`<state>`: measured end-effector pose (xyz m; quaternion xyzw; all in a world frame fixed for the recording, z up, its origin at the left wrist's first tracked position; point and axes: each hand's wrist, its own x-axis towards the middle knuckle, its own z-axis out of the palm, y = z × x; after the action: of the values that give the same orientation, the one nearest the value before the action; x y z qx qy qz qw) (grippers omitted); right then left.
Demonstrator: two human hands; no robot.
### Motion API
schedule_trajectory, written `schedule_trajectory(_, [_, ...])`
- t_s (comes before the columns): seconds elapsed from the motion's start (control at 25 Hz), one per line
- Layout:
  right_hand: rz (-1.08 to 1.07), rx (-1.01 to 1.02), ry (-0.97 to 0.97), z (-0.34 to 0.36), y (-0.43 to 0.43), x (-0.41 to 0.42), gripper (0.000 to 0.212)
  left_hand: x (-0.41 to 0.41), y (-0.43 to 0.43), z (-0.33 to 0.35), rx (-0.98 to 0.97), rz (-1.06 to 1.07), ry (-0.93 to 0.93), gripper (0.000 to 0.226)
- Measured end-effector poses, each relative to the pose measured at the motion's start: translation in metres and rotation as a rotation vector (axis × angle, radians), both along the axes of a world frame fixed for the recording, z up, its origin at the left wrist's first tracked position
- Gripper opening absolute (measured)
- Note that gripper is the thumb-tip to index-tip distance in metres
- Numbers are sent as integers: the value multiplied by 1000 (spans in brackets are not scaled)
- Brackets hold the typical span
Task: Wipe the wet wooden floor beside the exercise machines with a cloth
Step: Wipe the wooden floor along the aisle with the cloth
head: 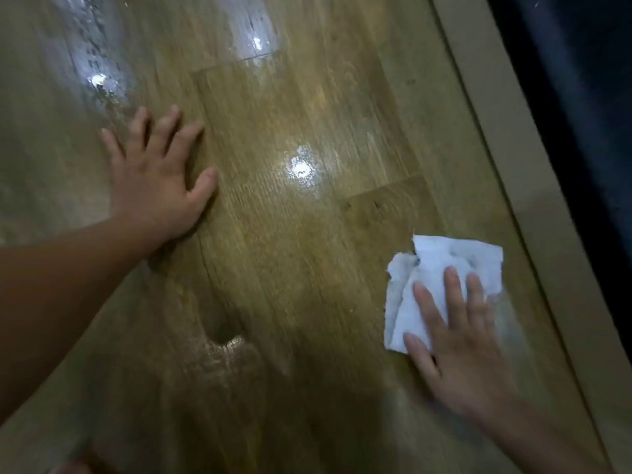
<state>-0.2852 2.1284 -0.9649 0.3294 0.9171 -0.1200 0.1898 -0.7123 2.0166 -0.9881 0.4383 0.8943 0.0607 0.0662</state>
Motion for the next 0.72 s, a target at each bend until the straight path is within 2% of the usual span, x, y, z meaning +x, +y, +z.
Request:
schedule_trajectory(0.08, [-13, 121, 70, -8, 52, -29, 72, 0, -3, -1, -8, 5, 24, 67])
schedule_trajectory(0.16, [-169, 179, 118, -15, 114, -84, 79, 0, -3, -2, -12, -3, 41, 66])
schedule_trajectory(0.24, [-327, 190, 114, -20, 124, -118, 78, 4, -1, -1, -19, -13, 24, 64])
schedule_trajectory(0.32, [-230, 186, 174, -20, 71, -127, 73, 5, 0, 3, -21, 8, -2, 64])
schedule_trajectory(0.44, [139, 50, 318, -10, -36, -86, 69, 10, 5, 15, -46, 64, -48, 66])
schedule_trajectory(0.52, [247, -13, 328, -10, -46, -48, 68, 23, 14, 21, -53, 56, -18, 65])
schedule_trajectory(0.64, [91, 91, 286, -15, 11, -26, 70, 63, 26, 31, 16, -50, 2, 63])
schedule_trajectory(0.72, [-12, 129, 246, -15, 44, -41, 70, 110, 44, 44, 222, -145, -167, 63])
